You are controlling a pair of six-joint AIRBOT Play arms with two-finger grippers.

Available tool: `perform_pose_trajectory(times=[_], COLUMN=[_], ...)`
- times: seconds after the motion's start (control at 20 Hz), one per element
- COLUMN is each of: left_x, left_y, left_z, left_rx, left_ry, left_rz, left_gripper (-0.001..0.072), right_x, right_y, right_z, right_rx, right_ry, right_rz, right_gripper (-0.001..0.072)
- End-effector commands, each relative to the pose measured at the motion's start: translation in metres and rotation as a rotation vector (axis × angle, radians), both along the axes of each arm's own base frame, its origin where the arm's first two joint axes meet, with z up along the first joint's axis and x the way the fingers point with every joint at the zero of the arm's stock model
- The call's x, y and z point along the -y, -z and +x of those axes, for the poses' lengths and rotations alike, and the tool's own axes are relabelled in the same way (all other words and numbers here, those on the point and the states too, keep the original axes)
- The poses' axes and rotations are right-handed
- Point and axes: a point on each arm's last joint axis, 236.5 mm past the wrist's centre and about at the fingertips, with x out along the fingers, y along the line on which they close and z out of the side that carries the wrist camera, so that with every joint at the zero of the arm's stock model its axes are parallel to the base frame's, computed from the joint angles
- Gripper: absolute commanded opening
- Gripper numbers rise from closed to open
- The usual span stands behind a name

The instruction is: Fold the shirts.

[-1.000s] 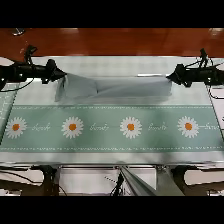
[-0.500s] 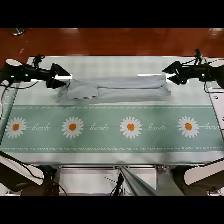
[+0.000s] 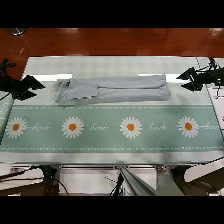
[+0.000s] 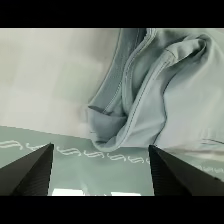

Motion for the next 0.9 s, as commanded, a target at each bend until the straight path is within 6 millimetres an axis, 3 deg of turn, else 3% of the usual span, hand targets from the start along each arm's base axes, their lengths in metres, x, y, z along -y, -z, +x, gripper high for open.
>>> perform_pose_trajectory(times=[0.0, 0.35, 0.4, 0.45, 0.5, 0.6, 0.7, 0.85], left_x=[0.013, 0.107, 0.119, 0.130, 0.139, 0.152, 0.173, 0.211], left_y=[-0.007, -0.003, -0.002, -0.001, -0.002, -0.007, -0.018, -0.028], left_z=[-0.015, -0.016, -0.016, -0.017, -0.018, -0.017, -0.018, -0.025], left_rx=[0.148, 0.146, 0.144, 0.141, 0.141, 0.148, 0.197, 0.236], left_ry=[-0.083, 0.131, 0.150, 0.164, 0.172, 0.177, 0.248, 0.352], left_rz=[0.074, 0.022, 0.009, -0.013, -0.032, -0.073, -0.124, -0.173], left_gripper=[0.0700, 0.0699, 0.0698, 0.0696, 0.0655, 0.0024, 0.0027, 0.0026], right_x=[-0.023, -0.102, -0.109, -0.114, -0.120, -0.123, -0.108, -0.088], right_y=[0.016, 0.037, 0.035, 0.031, 0.024, 0.004, -0.021, -0.082], right_z=[0.004, 0.006, 0.006, 0.004, -0.001, -0.014, -0.032, -0.061], right_rx=[-0.017, -0.048, -0.048, -0.052, -0.054, -0.047, -0.039, 0.057], right_ry=[-0.032, -0.174, -0.185, -0.201, -0.232, -0.310, -0.377, -0.398], right_rz=[0.046, 0.105, 0.117, 0.134, 0.154, 0.147, 0.017, -0.152], right_gripper=[0.0621, 0.0615, 0.0547, 0.0357, 0.0060, 0.0027, 0.0027, 0.0027])
